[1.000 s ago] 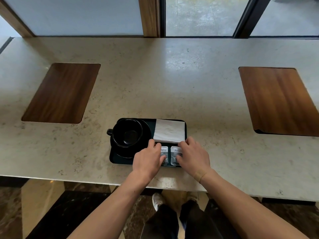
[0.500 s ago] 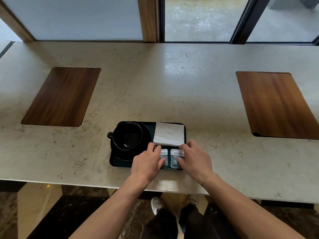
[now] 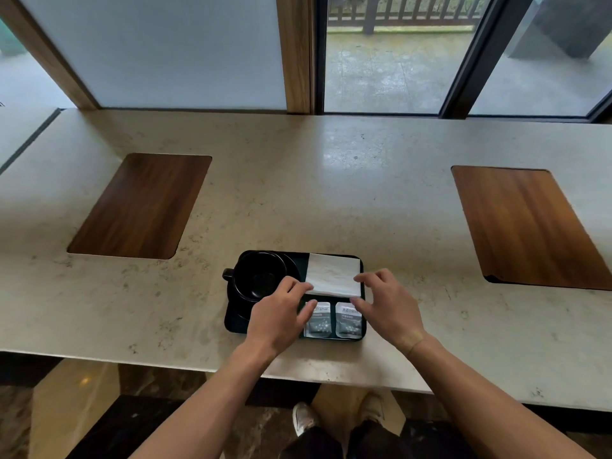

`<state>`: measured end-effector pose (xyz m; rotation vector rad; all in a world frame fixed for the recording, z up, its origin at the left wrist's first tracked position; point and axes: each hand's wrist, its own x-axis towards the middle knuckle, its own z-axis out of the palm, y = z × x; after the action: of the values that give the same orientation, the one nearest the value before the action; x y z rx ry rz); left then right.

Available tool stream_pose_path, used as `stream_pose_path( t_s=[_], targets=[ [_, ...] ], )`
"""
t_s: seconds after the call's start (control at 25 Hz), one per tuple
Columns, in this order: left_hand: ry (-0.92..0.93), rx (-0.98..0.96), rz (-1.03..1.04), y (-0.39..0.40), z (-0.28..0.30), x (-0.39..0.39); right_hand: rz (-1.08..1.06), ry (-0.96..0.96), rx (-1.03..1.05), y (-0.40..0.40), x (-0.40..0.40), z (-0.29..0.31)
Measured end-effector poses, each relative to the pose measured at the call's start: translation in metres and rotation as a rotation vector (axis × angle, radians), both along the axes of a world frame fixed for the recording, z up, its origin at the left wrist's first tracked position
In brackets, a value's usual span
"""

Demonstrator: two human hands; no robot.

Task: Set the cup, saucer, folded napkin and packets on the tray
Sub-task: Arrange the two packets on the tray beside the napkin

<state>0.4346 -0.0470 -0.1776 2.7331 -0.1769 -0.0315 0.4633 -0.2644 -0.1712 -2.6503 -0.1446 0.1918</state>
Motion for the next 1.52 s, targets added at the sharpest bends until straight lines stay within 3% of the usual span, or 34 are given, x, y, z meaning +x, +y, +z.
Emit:
stream_pose_path(
  t_s=[0.28,0.48,0.64,0.92,1.16,1.52],
  targets=[
    [-0.197,-0.289,0.133,0.016,0.033,0.010,0.046,-0.094,0.159,-0.017,0.017,0.036],
    [-0.232,-0.371,0.373,0.043,0.050,0.004,0.079,-0.091,0.280,-0.028,0.023,0.048],
    [-0.144,-0.440,0.540,0.072,0.051,-0.011,0.079,-0.049,0.349,-0.024,0.017,0.043],
    [0.052,-0.524,0.603,0.115,0.023,-0.015,0.056,0.081,0.384,0.021,0.012,0.022],
    [0.322,-0.640,0.556,0.138,-0.012,-0.011,0.006,0.218,0.288,0.080,0.029,-0.008],
    [0.410,-0.701,0.477,0.151,-0.037,0.004,-0.055,0.263,0.132,0.121,0.043,-0.024]
  ],
)
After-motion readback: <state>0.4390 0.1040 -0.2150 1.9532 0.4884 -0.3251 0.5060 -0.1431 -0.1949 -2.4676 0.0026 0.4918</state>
